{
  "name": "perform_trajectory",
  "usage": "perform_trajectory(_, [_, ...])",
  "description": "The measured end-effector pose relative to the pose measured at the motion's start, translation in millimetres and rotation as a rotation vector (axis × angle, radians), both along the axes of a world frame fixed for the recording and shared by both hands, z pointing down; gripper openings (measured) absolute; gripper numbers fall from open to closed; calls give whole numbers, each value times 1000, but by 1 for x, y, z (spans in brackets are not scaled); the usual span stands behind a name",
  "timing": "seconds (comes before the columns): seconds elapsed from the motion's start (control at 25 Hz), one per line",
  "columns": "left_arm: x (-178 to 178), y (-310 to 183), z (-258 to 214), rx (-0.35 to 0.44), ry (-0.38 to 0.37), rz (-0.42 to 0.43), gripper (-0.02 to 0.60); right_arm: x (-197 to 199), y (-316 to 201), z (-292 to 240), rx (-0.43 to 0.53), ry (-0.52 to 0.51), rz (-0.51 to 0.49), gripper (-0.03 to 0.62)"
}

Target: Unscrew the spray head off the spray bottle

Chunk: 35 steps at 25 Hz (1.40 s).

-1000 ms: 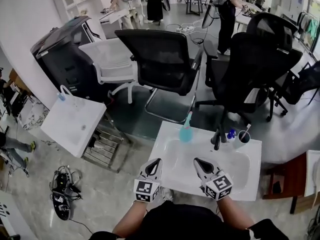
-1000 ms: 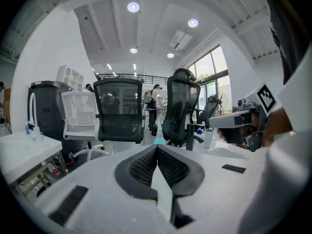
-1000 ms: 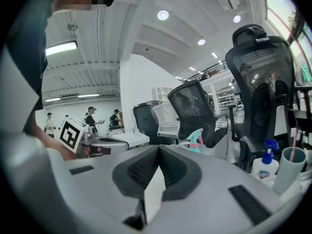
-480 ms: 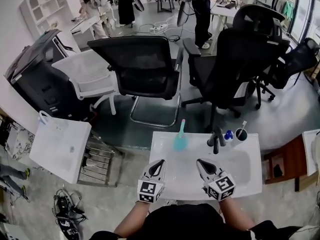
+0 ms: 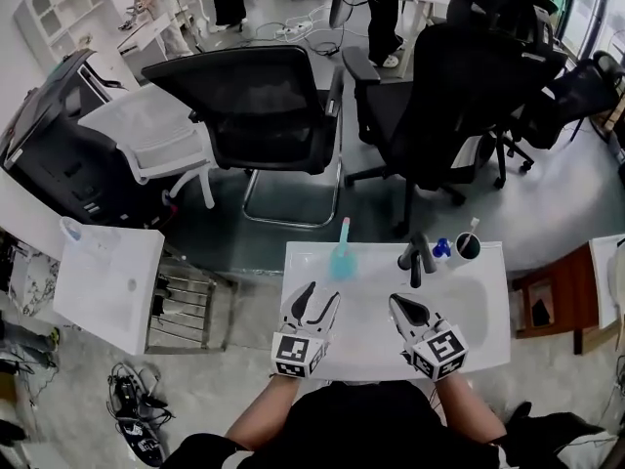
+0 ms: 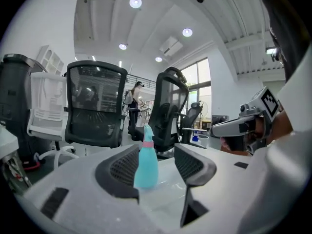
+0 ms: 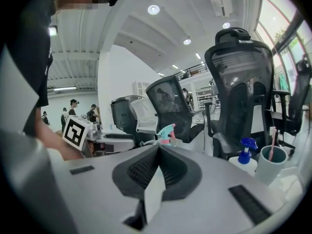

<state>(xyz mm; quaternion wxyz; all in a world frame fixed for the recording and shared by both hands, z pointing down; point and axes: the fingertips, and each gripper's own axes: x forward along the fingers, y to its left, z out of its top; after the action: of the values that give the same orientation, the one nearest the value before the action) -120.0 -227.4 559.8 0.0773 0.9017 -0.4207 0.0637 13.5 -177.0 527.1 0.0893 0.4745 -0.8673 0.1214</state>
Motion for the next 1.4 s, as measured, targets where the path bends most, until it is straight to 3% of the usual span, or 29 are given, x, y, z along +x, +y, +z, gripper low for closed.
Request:
perform_trajectory(0.12, [5, -8, 7, -1, 1, -60, 332, 4, 1, 6, -13, 18, -31, 6])
perform_trajectory(0.28, [11, -22, 20, -2, -20, -137, 399, 13, -4, 15, -28, 19, -57, 6])
perform_trajectory(0.44, [15, -37, 35, 51, -66, -201, 405, 17, -8, 23, -48, 12, -81, 6])
perform_trajectory(0.6, [34, -50, 43, 91, -84, -188, 405, 14, -8, 31, -73, 3, -120, 6])
perform_trajectory(1.04, [63, -89, 84, 83, -122, -213, 405, 29, 2, 53, -128, -7, -142, 6])
perform_trajectory(1.4, [63, -113, 109, 61, -132, -255, 405, 26, 16, 72, -186, -14, -183, 6])
